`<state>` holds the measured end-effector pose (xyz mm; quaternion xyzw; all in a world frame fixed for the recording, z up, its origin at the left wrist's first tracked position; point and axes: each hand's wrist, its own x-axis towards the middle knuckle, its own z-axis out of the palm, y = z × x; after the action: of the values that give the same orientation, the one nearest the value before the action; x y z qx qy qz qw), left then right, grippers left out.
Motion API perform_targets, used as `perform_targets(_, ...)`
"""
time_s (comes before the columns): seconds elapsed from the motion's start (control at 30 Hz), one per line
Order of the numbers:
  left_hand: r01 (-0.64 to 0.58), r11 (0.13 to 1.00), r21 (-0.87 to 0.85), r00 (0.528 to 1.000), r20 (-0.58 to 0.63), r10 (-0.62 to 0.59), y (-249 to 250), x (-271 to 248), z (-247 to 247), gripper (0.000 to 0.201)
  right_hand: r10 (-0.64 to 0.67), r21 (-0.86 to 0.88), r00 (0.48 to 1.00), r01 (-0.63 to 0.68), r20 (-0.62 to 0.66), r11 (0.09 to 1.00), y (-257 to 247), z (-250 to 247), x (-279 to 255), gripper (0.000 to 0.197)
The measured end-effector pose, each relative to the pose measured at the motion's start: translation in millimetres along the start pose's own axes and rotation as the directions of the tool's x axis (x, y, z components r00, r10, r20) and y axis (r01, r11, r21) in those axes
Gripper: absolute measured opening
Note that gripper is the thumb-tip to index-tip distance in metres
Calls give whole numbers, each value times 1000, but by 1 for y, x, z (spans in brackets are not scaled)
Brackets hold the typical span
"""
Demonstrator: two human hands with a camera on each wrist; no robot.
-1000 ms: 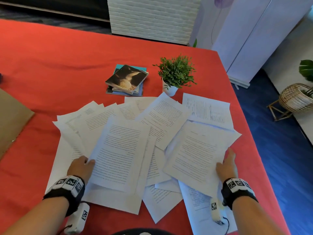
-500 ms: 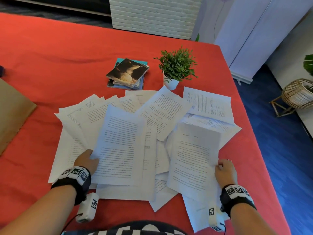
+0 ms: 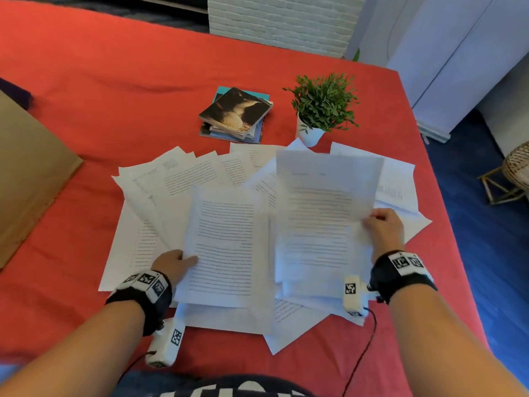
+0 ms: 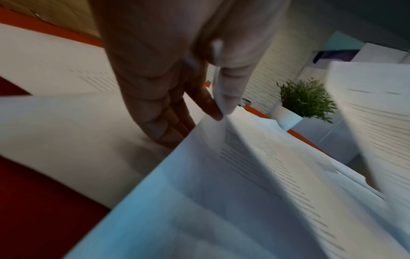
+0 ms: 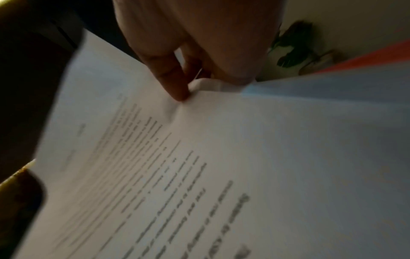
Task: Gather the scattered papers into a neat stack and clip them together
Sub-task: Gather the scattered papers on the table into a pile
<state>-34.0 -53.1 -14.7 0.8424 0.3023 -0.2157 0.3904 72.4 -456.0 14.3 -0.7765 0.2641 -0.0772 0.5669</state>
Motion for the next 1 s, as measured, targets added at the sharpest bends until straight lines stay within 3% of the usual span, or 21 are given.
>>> perform_targets(0.07, -23, 998, 54, 999, 37, 21, 0, 0, 6, 40, 71, 19, 997, -72, 29, 997, -3, 27, 7, 36)
perform_targets(0.13, -33, 996, 83, 999, 1, 33, 1, -2, 7, 37, 147, 51, 988, -150, 46, 987, -3, 51, 15, 54)
perform_targets(0.3, -56, 971, -231, 970, -244, -2, -13, -6, -14, 60, 218, -330, 969, -170, 113, 929, -9, 89, 19, 30)
perform_targets(0.4, -38, 950, -311, 933, -351, -77, -28, 5, -30, 32, 267, -445, 955, -184, 130, 876, -10, 106, 21, 38)
perform_targets(0.47, -24, 902, -432, 929, -342, -139, -29, 10, -37, 18, 281, -516, 953, -186, 111, 836, -10, 115, 21, 40)
perform_targets(0.53, 2, 867, -498, 942, -290, -168, -27, 20, -37, 25, 274, -498, 952, -172, 139, 850, -9, 124, 17, 40)
perform_targets(0.6, 43, 895, -444, 957, -238, -164, -20, 28, -33, 36, 253, -473, 952, -146, 171, 869, -5, 125, 12, 39)
perform_targets(0.73, 82, 953, -291, 965, -217, -150, -3, 38, -30, 35, 174, -373, 980, -128, 92, 919, 4, 111, 4, 18)
perform_targets(0.77, 84, 964, -252, 966, -218, -141, 1, 38, -31, 34, 161, -324, 985, -132, 64, 937, 6, 104, 0, 19)
perform_targets(0.87, 78, 981, -179, 960, -251, -122, 3, 45, -34, 26, 168, -182, 986, -169, -25, 969, 17, 77, -7, 53)
perform_targets(0.9, 77, 981, -178, 952, -278, -125, 2, 46, -35, 23, 175, -218, 984, -178, -31, 960, 21, 66, -8, 55)
perform_targets(1.0, 50, 978, -200, 929, -351, -119, 3, 45, -34, 25, 186, -428, 983, -169, -3, 888, 36, 34, -7, 27)
